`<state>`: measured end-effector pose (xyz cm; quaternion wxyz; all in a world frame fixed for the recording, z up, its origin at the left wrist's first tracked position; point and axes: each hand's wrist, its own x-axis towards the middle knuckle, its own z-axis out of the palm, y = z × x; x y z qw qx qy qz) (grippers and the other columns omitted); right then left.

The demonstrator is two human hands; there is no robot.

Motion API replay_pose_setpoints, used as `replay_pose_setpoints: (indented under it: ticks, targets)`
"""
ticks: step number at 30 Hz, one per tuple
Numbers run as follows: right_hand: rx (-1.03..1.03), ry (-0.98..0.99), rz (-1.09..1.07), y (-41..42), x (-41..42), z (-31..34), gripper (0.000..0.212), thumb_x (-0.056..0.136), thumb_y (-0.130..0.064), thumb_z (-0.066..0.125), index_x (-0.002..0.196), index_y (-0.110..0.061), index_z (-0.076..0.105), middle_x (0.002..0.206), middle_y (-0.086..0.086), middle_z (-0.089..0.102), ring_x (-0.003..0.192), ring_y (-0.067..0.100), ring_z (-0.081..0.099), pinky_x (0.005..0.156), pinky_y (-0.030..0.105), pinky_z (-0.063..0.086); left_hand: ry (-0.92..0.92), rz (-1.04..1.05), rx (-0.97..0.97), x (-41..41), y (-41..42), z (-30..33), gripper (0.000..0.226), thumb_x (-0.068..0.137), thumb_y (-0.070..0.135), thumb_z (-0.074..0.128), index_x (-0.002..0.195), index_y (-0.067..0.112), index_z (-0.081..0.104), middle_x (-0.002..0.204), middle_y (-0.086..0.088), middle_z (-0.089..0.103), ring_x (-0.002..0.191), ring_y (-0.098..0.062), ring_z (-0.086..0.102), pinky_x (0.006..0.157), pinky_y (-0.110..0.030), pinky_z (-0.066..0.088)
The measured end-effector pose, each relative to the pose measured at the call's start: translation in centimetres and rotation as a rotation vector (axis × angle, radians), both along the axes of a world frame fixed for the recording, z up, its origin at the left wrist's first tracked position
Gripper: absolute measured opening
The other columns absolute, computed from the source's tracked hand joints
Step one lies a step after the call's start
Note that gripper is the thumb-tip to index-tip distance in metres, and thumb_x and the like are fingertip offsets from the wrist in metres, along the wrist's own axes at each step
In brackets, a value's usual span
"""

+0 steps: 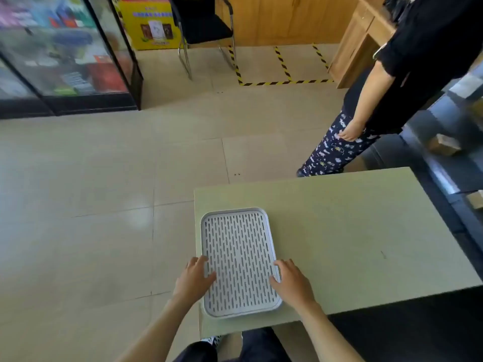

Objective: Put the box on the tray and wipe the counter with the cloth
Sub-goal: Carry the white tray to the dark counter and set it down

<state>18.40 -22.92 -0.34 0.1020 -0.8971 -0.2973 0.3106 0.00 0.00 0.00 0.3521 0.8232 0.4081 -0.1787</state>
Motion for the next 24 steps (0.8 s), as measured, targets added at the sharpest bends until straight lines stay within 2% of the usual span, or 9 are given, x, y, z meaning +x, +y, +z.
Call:
replay_pose_setpoints:
  ticks: [4,8,12,15,17,19,20,22,24]
  targets:
    - [-0.017,0.073,0.039,0.8,0.7,-2.0,0.042,0.1,-0.042,0.054,0.138,-0.025,0.05,0.14,-0.007,0.045,0.109,0.014,0.058,0.087,0.032,0.055,0.066,0.13,-0.084,1.1,-0.5,0.0,0.058,0.095,0.044,0.058,0.146,0.022,0.042,0.147,-0.006,0.048,0.123,-0.025,0.059,0.096,-0.044,0.054]
    - [0.096,0.222,-0.105,1.3,0.6,-4.1,0.037,0.099,-0.039,0.058,0.134,-0.027,0.053,0.142,-0.009,0.04,0.109,0.011,0.059,0.089,0.033,0.057,0.075,0.251,-0.171,1.9,-0.6,-1.0,0.055,0.096,0.036,0.062,0.145,0.018,0.043,0.143,-0.012,0.053,0.122,-0.03,0.06,0.101,-0.044,0.052]
    - [0.226,0.331,-0.274,1.6,0.4,-4.4,0.026,0.097,-0.035,0.062,0.123,-0.036,0.056,0.141,-0.007,0.045,0.116,0.005,0.056,0.097,0.026,0.05,-0.027,0.388,-0.226,2.2,-1.3,-1.5,0.053,0.097,0.03,0.063,0.143,0.018,0.039,0.141,-0.012,0.056,0.112,-0.027,0.064,0.092,-0.041,0.053]
    - [0.298,0.384,-0.39,1.6,0.0,-4.4,0.026,0.099,-0.029,0.061,0.123,-0.036,0.053,0.137,-0.007,0.049,0.119,0.004,0.051,0.097,0.022,0.039,-0.144,0.546,-0.289,1.6,-1.9,-2.1,0.049,0.096,0.024,0.064,0.137,0.021,0.037,0.139,-0.012,0.055,0.106,-0.023,0.065,0.091,-0.047,0.058]
    - [0.333,0.415,-0.485,1.6,-0.2,-4.5,0.028,0.099,-0.033,0.057,0.125,-0.039,0.049,0.134,-0.005,0.055,0.102,0.004,0.055,0.084,0.021,0.043,-0.22,0.686,-0.346,1.4,-2.2,-2.2,0.049,0.096,0.02,0.065,0.133,0.022,0.033,0.134,-0.012,0.057,0.106,-0.022,0.068,0.087,-0.046,0.06]
    - [0.34,0.447,-0.583,1.7,-0.6,-4.6,0.03,0.1,-0.035,0.054,0.128,-0.041,0.043,0.131,-0.008,0.057,0.08,0.007,0.055,0.068,0.027,0.047,-0.277,0.816,-0.43,1.4,-2.4,-2.0,0.049,0.097,0.016,0.064,0.134,0.019,0.032,0.126,-0.007,0.059,0.104,-0.014,0.067,0.078,-0.033,0.059]
    - [0.348,0.474,-0.634,1.7,-0.7,-4.7,0.034,0.102,-0.033,0.053,0.133,-0.039,0.04,0.13,-0.012,0.055,0.081,0.012,0.058,0.068,0.032,0.051,-0.299,0.849,-0.469,1.4,-2.4,-1.8,0.047,0.098,0.015,0.063,0.135,0.018,0.036,0.124,-0.003,0.06,0.101,-0.011,0.067,0.075,-0.027,0.057]
    - [0.352,0.535,-0.741,1.8,-0.8,-4.8,0.049,0.104,-0.029,0.053,0.149,-0.032,0.034,0.138,-0.015,0.049,0.11,0.018,0.062,0.091,0.043,0.056,-0.31,0.836,-0.517,1.0,-2.3,-1.4,0.038,0.099,0.015,0.061,0.135,0.016,0.05,0.122,-0.001,0.069,0.096,-0.011,0.073,0.069,-0.021,0.057]
    - [0.347,0.596,-0.812,1.7,-1.1,-4.9,0.055,0.105,-0.029,0.053,0.156,-0.028,0.033,0.145,-0.013,0.046,0.131,0.019,0.053,0.108,0.048,0.048,-0.316,0.806,-0.553,0.7,-2.0,-1.2,0.035,0.1,0.013,0.057,0.134,0.017,0.06,0.117,-0.002,0.074,0.094,-0.01,0.075,0.065,-0.018,0.058]
